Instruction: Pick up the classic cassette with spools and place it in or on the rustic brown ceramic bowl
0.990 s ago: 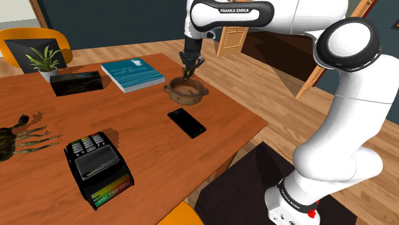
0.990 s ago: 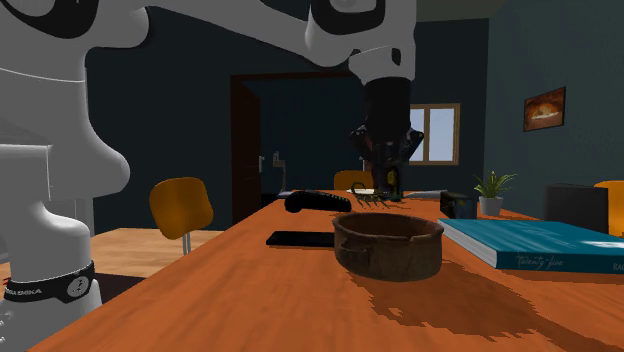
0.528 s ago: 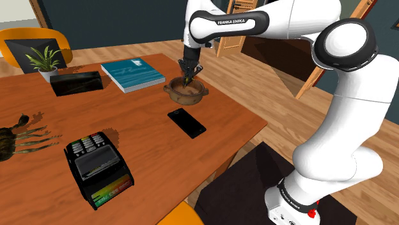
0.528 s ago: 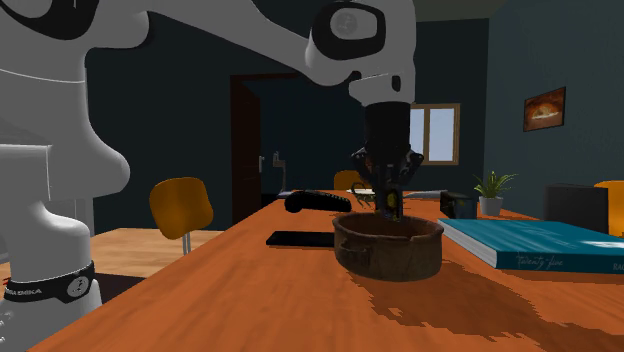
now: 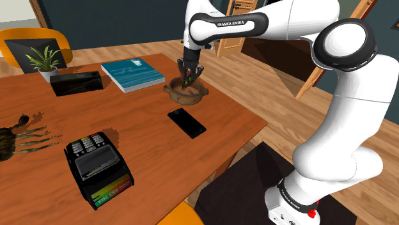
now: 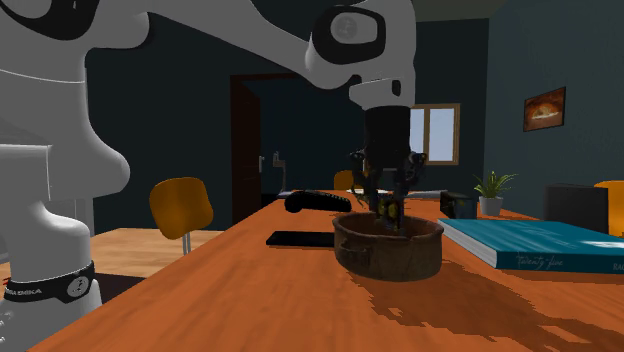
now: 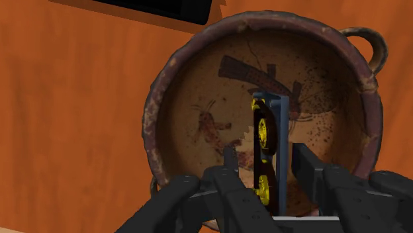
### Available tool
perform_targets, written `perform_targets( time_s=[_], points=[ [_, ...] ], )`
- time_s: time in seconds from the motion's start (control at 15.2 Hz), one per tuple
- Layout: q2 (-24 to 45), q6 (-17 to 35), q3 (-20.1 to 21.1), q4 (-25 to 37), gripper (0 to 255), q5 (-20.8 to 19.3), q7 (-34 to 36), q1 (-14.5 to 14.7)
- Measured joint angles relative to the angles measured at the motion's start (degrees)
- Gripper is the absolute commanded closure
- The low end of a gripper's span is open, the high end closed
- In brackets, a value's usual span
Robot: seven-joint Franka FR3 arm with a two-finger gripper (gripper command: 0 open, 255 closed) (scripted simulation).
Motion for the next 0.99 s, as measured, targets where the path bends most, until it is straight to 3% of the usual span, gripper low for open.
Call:
perform_targets(
  time_s=[0.33,0.66,0.99],
  points=[
    [0.0,0.0,0.0,0.0,0,0.0,0.0,0.0],
    [-0.7,-5.8,0.5,5.5,0,0.9,-0.8,0.7],
    [-1.1,-6.6,0.7,6.0,0,1.2,-1.0,0.5]
  ],
)
